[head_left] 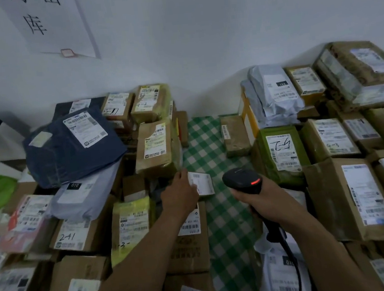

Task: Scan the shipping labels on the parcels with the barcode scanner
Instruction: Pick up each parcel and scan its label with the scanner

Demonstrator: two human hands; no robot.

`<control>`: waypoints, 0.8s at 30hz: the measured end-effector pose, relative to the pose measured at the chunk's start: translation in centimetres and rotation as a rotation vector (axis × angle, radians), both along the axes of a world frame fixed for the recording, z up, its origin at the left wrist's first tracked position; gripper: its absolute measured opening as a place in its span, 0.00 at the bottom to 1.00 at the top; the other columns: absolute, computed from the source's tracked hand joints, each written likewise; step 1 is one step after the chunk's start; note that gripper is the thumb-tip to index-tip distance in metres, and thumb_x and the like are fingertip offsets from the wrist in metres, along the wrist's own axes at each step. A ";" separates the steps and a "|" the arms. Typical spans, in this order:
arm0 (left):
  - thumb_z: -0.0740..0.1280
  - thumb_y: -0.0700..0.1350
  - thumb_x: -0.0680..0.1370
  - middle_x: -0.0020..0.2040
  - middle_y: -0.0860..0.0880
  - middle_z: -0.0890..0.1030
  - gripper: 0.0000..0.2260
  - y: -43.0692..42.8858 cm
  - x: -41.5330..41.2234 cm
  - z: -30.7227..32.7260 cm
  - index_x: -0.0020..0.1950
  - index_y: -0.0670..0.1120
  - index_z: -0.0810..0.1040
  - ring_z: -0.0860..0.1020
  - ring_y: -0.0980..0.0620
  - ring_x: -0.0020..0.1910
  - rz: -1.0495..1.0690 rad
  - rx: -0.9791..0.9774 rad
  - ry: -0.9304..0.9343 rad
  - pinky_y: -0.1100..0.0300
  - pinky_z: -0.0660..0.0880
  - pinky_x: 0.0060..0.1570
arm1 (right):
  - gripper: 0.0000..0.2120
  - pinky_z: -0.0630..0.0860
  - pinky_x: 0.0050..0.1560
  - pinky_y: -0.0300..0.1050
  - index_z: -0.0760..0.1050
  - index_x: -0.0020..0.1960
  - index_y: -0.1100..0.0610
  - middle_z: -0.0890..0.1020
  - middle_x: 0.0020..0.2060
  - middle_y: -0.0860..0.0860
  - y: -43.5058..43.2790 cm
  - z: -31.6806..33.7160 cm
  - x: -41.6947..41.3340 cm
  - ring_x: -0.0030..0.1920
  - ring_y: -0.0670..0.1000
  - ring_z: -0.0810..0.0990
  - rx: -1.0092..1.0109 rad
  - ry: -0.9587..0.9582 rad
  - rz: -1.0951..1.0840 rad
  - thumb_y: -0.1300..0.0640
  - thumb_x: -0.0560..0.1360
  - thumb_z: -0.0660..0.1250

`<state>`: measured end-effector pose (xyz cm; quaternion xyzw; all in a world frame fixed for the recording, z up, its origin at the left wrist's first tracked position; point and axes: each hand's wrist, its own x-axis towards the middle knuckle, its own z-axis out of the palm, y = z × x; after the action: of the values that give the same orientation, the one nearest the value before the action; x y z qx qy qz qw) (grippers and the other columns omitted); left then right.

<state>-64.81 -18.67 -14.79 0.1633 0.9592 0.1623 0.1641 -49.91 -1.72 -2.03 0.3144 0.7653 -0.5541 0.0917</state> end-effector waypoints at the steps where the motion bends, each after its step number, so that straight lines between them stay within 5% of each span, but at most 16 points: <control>1: 0.65 0.51 0.81 0.71 0.47 0.72 0.25 0.1 0.1 0.4 0.77 0.51 0.63 0.78 0.42 0.63 0.009 -0.053 0.042 0.44 0.78 0.57 | 0.14 0.77 0.34 0.37 0.77 0.60 0.41 0.86 0.42 0.49 0.1 -0.1 -0.1 0.35 0.44 0.82 -0.002 -0.007 0.001 0.46 0.77 0.75; 4: 0.72 0.47 0.77 0.64 0.47 0.74 0.20 0.2 0.6 1.2 0.67 0.51 0.72 0.73 0.43 0.62 -0.023 -0.212 0.191 0.49 0.76 0.53 | 0.12 0.77 0.35 0.39 0.77 0.58 0.40 0.87 0.41 0.52 0.3 -0.5 -0.2 0.34 0.44 0.81 -0.028 -0.009 -0.009 0.47 0.76 0.76; 7: 0.73 0.46 0.76 0.64 0.48 0.75 0.15 0.5 0.7 0.5 0.62 0.52 0.77 0.69 0.44 0.64 -0.080 -0.256 0.274 0.51 0.71 0.60 | 0.12 0.78 0.37 0.40 0.77 0.57 0.40 0.87 0.43 0.53 0.6 -0.9 -0.1 0.35 0.45 0.82 -0.036 -0.013 -0.015 0.47 0.76 0.76; 11: 0.70 0.42 0.79 0.75 0.48 0.71 0.23 1.9 0.8 -0.7 0.73 0.51 0.74 0.64 0.45 0.75 -0.233 0.036 0.124 0.48 0.63 0.75 | 0.13 0.78 0.37 0.42 0.79 0.58 0.43 0.85 0.36 0.49 1.2 -1.5 0.0 0.35 0.45 0.81 -0.040 -0.019 -0.019 0.47 0.76 0.76; 14: 0.66 0.50 0.82 0.81 0.47 0.63 0.25 2.7 0.4 -1.9 0.79 0.51 0.67 0.57 0.44 0.80 -0.288 0.063 -0.068 0.43 0.54 0.79 | 0.14 0.77 0.37 0.42 0.79 0.59 0.44 0.83 0.32 0.47 1.4 -1.8 -0.1 0.34 0.46 0.81 -0.051 -0.024 -0.023 0.47 0.75 0.76; 16: 0.67 0.50 0.81 0.80 0.47 0.63 0.24 2.5 -0.1 -2.9 0.77 0.51 0.68 0.57 0.43 0.80 -0.292 0.013 -0.065 0.40 0.56 0.78 | 0.14 0.77 0.36 0.40 0.78 0.59 0.44 0.83 0.34 0.48 1.4 -1.9 -0.3 0.33 0.45 0.81 -0.053 -0.027 -0.026 0.47 0.75 0.76; 19: 0.68 0.44 0.79 0.76 0.47 0.67 0.23 1.8 -0.8 -3.5 0.74 0.48 0.70 0.61 0.45 0.77 -0.235 0.012 -0.025 0.48 0.66 0.74 | 0.13 0.77 0.35 0.40 0.79 0.58 0.44 0.84 0.35 0.49 1.4 -1.8 -0.4 0.33 0.44 0.81 -0.049 -0.032 -0.028 0.47 0.76 0.76; 24: 0.70 0.49 0.77 0.76 0.49 0.65 0.27 1.5 -0.6 -2.8 0.75 0.52 0.68 0.58 0.47 0.78 -0.197 -0.079 -0.085 0.46 0.71 0.68 | 0.12 0.77 0.36 0.41 0.78 0.58 0.44 0.84 0.38 0.50 1.0 -1.7 -0.5 0.35 0.45 0.81 -0.039 -0.040 -0.022 0.47 0.77 0.75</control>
<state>-65.43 -17.17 -17.62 0.2432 0.9364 0.1142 0.2259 -50.45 -0.76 -3.77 0.3320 0.7488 -0.5635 0.1070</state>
